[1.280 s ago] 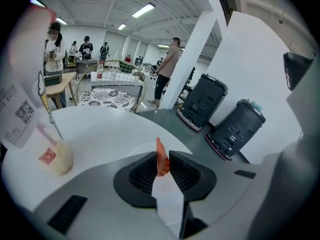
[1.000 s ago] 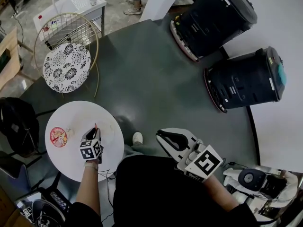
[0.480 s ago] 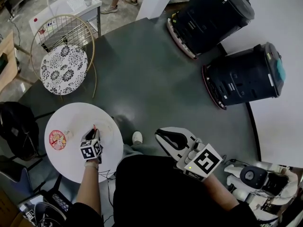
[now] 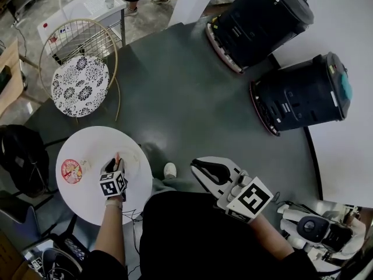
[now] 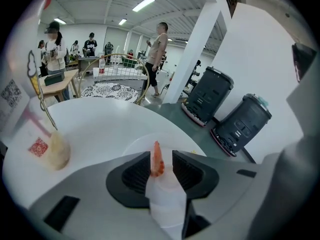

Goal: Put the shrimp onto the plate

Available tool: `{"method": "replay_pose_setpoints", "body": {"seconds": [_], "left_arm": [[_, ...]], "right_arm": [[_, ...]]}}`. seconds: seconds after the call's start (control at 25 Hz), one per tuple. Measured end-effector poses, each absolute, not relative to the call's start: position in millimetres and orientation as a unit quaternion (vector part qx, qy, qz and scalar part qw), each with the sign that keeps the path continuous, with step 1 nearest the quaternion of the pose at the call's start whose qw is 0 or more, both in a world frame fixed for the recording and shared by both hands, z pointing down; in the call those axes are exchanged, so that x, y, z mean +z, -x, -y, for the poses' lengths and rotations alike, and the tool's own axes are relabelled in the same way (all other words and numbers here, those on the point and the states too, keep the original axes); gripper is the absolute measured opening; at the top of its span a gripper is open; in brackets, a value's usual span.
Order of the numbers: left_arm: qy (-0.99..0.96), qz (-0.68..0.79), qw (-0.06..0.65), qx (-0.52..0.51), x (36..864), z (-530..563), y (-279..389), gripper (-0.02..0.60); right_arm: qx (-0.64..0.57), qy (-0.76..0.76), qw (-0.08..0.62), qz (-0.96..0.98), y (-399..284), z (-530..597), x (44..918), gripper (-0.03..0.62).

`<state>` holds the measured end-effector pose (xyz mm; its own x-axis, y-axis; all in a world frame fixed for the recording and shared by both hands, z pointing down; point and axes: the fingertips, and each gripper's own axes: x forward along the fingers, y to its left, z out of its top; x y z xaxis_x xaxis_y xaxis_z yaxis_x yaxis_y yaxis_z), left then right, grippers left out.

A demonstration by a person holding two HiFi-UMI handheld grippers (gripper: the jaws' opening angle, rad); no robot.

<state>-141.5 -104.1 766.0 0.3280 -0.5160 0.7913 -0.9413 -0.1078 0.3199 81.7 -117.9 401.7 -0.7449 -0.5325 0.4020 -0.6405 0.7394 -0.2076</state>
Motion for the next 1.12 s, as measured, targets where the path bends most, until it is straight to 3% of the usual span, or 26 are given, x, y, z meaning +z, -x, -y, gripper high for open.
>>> {"method": "replay_pose_setpoints", "body": {"seconds": [0.72, 0.96, 1.12], "left_arm": [[-0.721, 0.554, 0.378, 0.175, 682.6, 92.1, 130.1, 0.118], [-0.722, 0.574, 0.367, 0.123, 640.5, 80.4, 129.0, 0.048], [-0.725, 0.583, 0.355, 0.090, 606.5, 69.9, 124.7, 0.033]], "right_arm": [[0.160, -0.273, 0.136, 0.939, -68.7, 101.4, 392.4, 0.031], [0.164, -0.253, 0.117, 0.946, -60.6, 94.7, 389.5, 0.031], [0.165, -0.226, 0.106, 0.954, -49.0, 89.2, 385.4, 0.031]]}}
